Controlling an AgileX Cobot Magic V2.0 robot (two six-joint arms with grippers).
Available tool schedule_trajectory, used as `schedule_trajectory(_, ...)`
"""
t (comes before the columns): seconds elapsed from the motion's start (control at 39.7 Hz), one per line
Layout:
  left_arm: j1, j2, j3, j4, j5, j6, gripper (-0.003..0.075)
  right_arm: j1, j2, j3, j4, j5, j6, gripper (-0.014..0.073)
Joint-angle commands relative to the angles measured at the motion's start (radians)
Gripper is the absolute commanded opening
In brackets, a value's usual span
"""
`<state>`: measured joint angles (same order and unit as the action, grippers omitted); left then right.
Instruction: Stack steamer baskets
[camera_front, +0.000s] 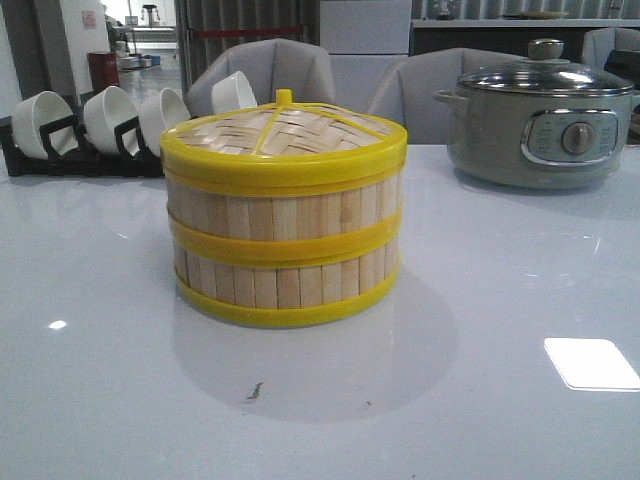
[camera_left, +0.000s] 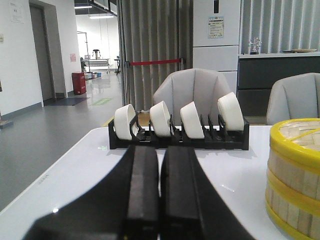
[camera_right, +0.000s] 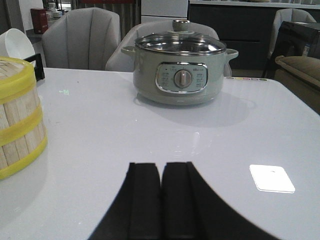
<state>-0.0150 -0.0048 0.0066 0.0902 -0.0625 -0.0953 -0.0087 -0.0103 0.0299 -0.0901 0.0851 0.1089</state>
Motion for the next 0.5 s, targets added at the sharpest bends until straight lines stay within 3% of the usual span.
schedule_trajectory(0.0,0.001,-0.013,0.002,-0.003,-0.08,-0.002,0.0083,-0.006,-0.021,-0.015,-0.01,-0.057,-0.005,0.0028)
schedule_trajectory(0.48,0.001,-0.013,0.002,-0.003,-0.08,-0.002,0.0083,-0.006,-0.021,-0.015,0.009,-0.052,0.04,0.0028)
